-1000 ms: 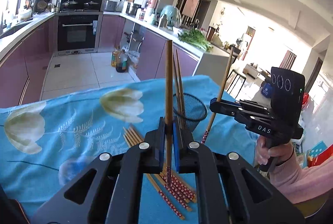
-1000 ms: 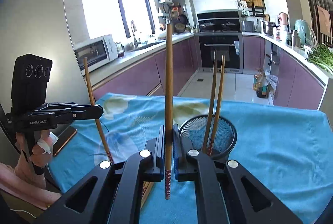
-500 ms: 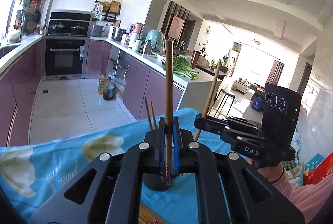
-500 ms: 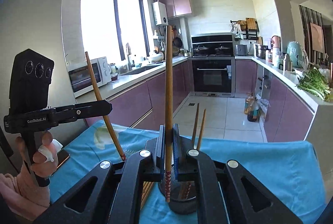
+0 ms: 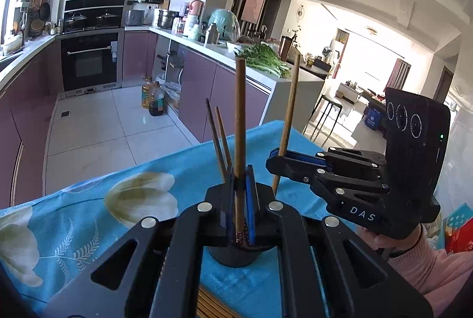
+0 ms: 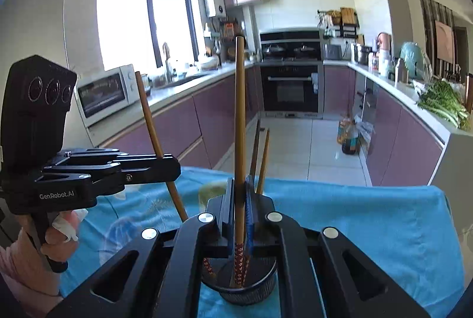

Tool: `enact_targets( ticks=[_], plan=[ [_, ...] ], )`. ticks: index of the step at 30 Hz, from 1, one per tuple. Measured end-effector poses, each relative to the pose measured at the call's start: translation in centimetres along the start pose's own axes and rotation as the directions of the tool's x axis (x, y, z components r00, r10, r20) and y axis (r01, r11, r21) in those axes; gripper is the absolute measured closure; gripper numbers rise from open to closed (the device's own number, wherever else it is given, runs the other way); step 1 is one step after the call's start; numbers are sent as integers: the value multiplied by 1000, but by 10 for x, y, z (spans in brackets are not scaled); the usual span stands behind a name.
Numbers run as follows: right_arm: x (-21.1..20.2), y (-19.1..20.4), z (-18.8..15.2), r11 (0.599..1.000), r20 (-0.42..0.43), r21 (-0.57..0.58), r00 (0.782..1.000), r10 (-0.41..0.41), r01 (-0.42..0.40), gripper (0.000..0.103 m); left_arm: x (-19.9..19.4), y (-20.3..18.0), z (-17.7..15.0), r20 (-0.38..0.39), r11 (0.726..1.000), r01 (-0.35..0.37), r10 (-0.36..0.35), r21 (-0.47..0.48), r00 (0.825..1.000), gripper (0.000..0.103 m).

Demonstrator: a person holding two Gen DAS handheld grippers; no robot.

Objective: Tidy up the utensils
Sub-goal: 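Carry both upright chopsticks over the mesh cup and lower them in, then open both grippers to release the chopsticks into the cup and withdraw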

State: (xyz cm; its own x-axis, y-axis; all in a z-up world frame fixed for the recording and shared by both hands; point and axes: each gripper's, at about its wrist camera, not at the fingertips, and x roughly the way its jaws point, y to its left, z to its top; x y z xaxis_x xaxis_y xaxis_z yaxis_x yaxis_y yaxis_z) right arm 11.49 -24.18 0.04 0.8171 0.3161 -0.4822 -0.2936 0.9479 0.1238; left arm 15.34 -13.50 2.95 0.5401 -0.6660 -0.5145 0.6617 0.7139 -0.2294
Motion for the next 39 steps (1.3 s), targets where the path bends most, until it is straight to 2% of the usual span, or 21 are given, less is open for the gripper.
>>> enact_targets(
  ticks=[5,9,16,19,20,22,27,31,34,39],
  plan=[
    [15,-2,-11,1000,-93,8,996,0,1,97,23,-1,-13,-89,1000,-9,11,27,996,95],
    [26,-4,-16,1000,-132,20,991,-8,11,97,38,7,-19,-136,1000,-17,20,26,991,95],
    [35,-6,-17,999,-143,42,990,-17,23,96,55,15,-14,-154,999,-34,35,6,987,95],
    [38,-10,-15,998,-142,49,990,-22,29,96,58,18,-13,-153,999,-49,47,-5,987,91],
    [37,-10,-15,998,-139,53,990,-22,29,95,55,20,-14,-148,999,-52,51,-8,988,87],
    [35,-12,-16,998,-128,63,992,-21,30,85,51,20,-16,-136,998,-60,58,-9,989,84],
    [22,-10,-15,997,-90,74,996,-21,28,79,26,21,-23,-76,995,-97,96,-16,993,81],
    [3,0,-16,999,-44,48,999,12,-10,71,-8,23,-36,-10,992,-130,130,-10,992,73],
    [-10,15,-22,997,-29,23,997,72,-71,68,-31,27,-49,21,989,-146,146,-28,989,68],
    [-17,46,-41,986,-69,-48,986,155,-158,66,-48,43,-83,-25,981,-186,185,-60,982,65]
  ],
)
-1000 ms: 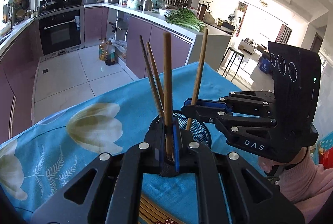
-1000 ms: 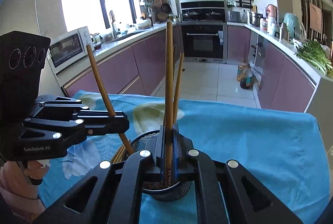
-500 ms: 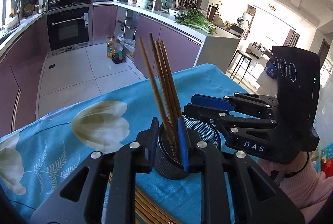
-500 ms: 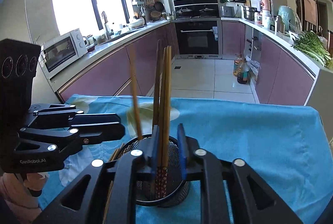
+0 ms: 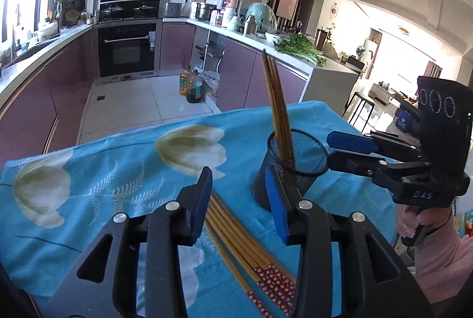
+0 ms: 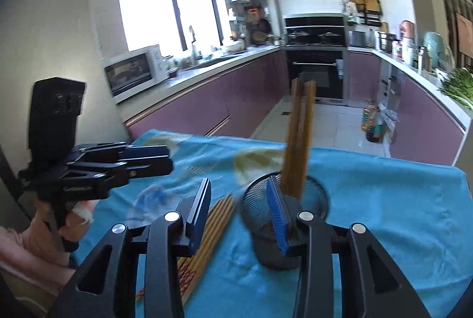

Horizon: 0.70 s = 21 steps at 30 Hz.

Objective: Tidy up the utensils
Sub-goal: 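Open both grippers to release the chopsticks into the cup and withdraw, then lower both open grippers onto the remaining chopsticks on the cloth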

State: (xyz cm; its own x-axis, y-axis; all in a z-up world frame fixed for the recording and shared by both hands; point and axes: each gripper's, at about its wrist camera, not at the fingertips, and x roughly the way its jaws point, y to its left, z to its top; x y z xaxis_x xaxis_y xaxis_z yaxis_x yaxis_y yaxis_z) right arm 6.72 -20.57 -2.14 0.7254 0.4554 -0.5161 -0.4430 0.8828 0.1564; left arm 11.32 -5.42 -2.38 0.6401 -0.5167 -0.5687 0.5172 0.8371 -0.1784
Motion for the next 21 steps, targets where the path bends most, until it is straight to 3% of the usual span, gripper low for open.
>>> enact_targets(
  ticks=[11,21],
  plan=[
    [59,14,-49,998,-209,46,977,42,-33,66,41,23,-74,-199,996,-41,26,-75,980,64],
    [79,13,-64,997,-267,71,963,21,-2,69,57,12,-85,-248,997,-80,72,-23,966,64]
  ],
)
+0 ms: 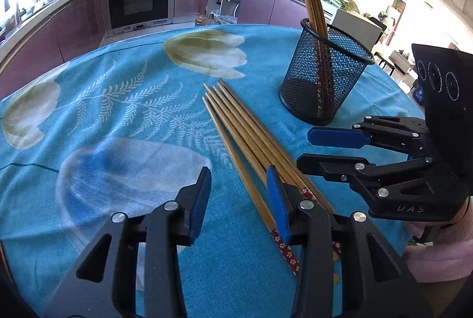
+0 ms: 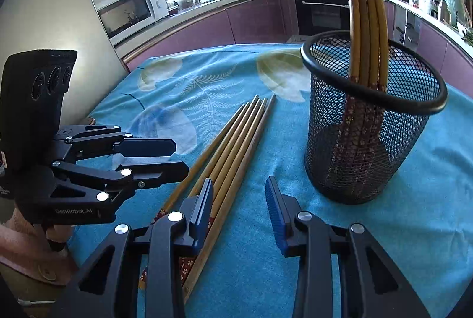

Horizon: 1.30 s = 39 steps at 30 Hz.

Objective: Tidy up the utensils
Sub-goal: 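Lower both open grippers onto the remaining chopsticks on the cloth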

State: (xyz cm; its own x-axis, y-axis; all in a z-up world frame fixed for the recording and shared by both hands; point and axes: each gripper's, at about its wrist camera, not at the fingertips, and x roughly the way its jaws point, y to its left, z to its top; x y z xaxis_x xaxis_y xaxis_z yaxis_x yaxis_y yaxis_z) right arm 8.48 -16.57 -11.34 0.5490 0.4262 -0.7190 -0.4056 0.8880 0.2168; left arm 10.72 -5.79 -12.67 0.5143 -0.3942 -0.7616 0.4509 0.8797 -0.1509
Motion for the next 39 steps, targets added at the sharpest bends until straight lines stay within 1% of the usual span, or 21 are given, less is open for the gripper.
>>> enact_targets(
  ticks=[6,10,16,23,31,34,38,39],
  plan=[
    [6,-1,-1,1000,-13,2,1000,-12,12,72,6,-2,-1,-23,1000,-14,14,8,1000,64],
    [11,1,0,1000,-19,0,1000,-23,23,74,9,-4,-1,-30,999,-32,33,20,999,66],
    [14,4,1,998,-25,-15,998,-55,55,75,13,-4,0,-35,998,-48,49,28,998,68],
    [14,4,2,997,-33,-23,997,-74,73,75,14,1,2,-40,998,-61,61,18,997,77],
    [26,9,9,993,-49,-47,992,-114,112,75,18,4,5,-42,998,-67,67,18,997,78],
    [30,8,13,991,-44,-50,991,-125,123,76,21,7,8,-41,998,-66,66,11,997,81],
    [32,5,15,992,-39,-31,991,-125,124,82,23,8,9,-39,998,-67,68,3,997,84],
    [32,3,15,993,-38,-18,992,-118,117,87,23,8,9,-38,998,-68,68,-1,997,86]
  ],
)
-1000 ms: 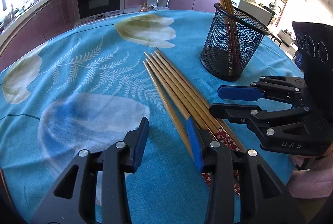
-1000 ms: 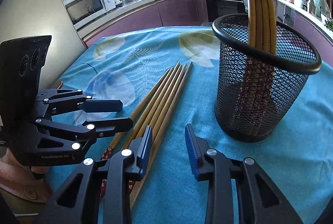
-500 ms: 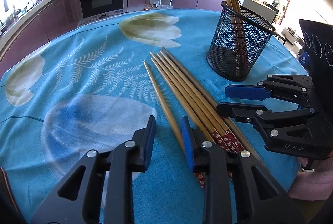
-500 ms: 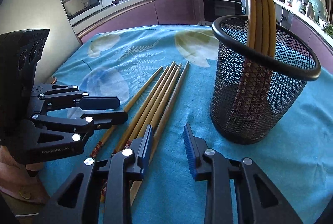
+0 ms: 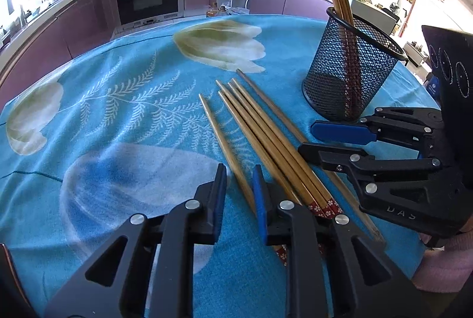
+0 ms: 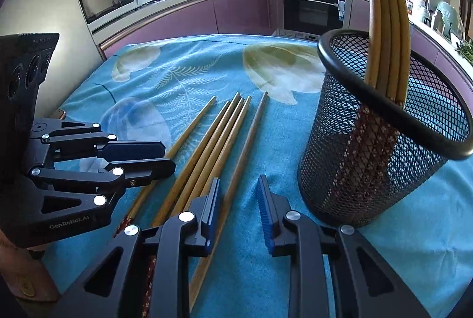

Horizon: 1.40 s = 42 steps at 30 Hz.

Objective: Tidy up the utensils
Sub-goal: 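Lower both open grippers onto the remaining chopsticks on the cloth, then close the left gripper on one chopstick while the right gripper closes on another, then raise both held chopsticks upright off the cloth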

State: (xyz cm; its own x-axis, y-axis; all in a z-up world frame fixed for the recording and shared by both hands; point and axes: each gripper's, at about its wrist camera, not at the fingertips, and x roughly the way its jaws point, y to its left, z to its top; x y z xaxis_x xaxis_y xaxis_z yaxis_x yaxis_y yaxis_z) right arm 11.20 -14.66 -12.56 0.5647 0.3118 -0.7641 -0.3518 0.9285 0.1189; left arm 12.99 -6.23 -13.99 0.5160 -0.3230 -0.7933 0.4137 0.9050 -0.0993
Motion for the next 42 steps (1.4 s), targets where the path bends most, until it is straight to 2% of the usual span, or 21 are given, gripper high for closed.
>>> enact_targets(
  ticks=[3,8,13,20,30,35,39,42],
  plan=[
    [-1,-6,-1,999,3,42,1000,30,-30,94,0,3,0,5,1000,-1,1,-25,1000,89],
    [-5,-14,-4,993,24,102,998,52,-54,97,-1,7,-2,15,997,0,1,-75,1000,94],
    [-17,-15,-5,991,59,98,995,86,-91,97,-10,11,-5,35,995,6,-3,-97,999,95],
    [-19,-4,-7,992,19,18,993,121,-121,97,-14,4,-9,28,997,48,-47,-56,999,95],
    [-5,1,-4,997,-41,-42,997,71,-72,94,-3,1,-8,-18,999,54,-54,-9,998,95],
    [-1,0,-1,997,-29,-34,997,73,-74,94,1,-1,-3,-24,998,64,-63,11,998,91],
    [-8,-2,0,997,-5,-26,997,77,-77,97,1,-2,-1,-23,999,47,-47,9,999,95],
    [-25,-4,2,996,44,-21,995,87,-86,97,-10,-3,1,4,998,67,-67,13,998,96]
  ],
)
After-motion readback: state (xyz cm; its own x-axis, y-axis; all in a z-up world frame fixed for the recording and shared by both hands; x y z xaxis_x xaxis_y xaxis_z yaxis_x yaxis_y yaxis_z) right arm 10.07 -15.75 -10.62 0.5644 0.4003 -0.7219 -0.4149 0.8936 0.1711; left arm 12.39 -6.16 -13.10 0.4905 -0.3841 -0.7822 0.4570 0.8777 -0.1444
